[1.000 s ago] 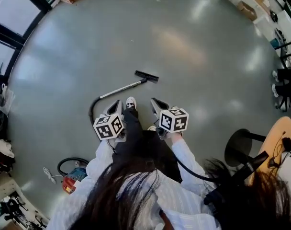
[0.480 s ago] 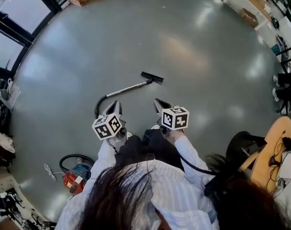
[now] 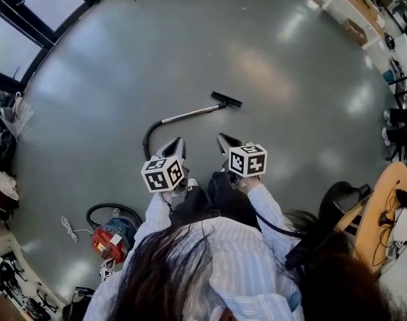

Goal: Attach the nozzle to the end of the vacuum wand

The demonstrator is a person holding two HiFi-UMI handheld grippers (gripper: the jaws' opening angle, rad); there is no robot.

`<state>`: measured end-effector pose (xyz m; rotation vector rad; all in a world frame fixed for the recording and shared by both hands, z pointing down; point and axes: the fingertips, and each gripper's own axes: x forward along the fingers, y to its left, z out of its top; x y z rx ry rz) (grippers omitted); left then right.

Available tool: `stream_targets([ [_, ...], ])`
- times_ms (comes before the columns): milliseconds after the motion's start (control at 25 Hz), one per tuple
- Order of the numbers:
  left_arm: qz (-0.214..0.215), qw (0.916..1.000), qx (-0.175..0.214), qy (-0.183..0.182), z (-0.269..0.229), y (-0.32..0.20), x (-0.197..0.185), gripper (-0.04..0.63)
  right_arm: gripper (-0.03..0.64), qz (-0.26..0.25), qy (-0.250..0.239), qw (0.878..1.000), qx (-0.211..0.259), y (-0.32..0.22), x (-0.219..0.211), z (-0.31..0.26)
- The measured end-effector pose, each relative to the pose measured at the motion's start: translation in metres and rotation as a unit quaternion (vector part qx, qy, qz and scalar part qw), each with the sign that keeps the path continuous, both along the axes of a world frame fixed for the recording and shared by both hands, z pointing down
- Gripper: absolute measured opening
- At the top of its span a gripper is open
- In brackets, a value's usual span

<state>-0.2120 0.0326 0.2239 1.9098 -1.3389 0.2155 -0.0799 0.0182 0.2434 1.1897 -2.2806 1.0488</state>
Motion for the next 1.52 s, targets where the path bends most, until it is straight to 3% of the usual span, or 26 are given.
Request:
stream_targets([
  [280,0.017,0.9993,-0.011,0.032,0.009,0.048,-0.041,0.009,0.009,0.019,0.006,1.000,-0.009,0.051,-0.049,0.007],
  [520,0.001,0.9966,-0.029,0.077,0.029,0.076,-0.061,0.009,0.009,0.014,0.032,0.999,-0.027,0.099,-0.061,0.024],
  [840,-0.010,0.9981,-0.012,0.059,0.011,0.099,-0.040,0.009,0.009,-0.001,0.028,0.999,-0.022,0.119,-0.031,0.009],
  [1080,-0.060,0.9967,0.006,0.054,-0.007,0.124,-0.002,0.009,0.009,-0.040,0.043,0.998,-0.010,0.150,0.022,0.004],
  [1520,-0.106,0.9910,-0.007,0.081,0.000,0.229,0.129,0.009,0.009,-0.104,0.041,0.994,0.014,0.225,0.127,-0.001],
])
